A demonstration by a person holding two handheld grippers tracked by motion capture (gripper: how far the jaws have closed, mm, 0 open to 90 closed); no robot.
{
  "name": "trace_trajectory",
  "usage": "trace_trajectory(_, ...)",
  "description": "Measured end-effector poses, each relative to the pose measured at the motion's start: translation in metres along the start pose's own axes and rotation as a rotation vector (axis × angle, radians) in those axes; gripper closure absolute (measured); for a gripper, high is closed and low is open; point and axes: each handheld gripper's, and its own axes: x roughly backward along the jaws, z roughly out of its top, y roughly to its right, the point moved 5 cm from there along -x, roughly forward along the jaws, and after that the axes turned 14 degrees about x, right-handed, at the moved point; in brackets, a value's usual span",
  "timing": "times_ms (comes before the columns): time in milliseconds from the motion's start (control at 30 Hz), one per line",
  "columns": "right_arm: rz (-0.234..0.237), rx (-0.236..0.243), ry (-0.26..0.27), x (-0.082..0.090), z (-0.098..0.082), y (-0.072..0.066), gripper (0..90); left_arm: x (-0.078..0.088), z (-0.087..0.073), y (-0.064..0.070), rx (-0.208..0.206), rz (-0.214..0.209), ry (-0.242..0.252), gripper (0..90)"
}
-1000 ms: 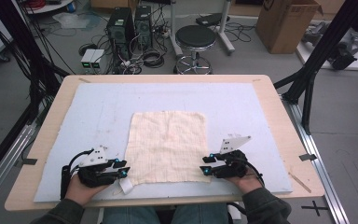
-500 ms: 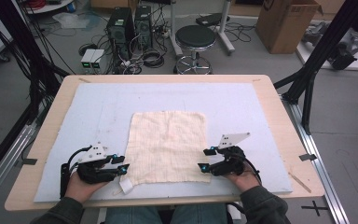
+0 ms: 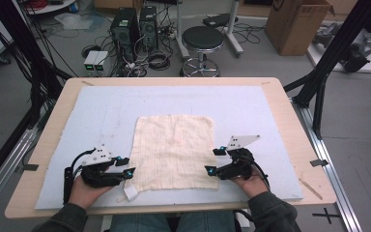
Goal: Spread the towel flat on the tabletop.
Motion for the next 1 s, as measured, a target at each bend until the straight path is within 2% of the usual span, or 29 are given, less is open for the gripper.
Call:
trace_trajectory(300, -0.014, 0.000, 0.005, 0.000, 0.004, 0.002, 21.7, -0.001, 0.004, -0.001, 0.010, 0.016, 0.014, 46.2)
trace_trajectory(1000, -0.013, 0.008, 0.002, -0.003, 0.008, 0.007, 21.8, -0.002, 0.012, -0.005, 0.005, 0.047, 0.020, 43.1)
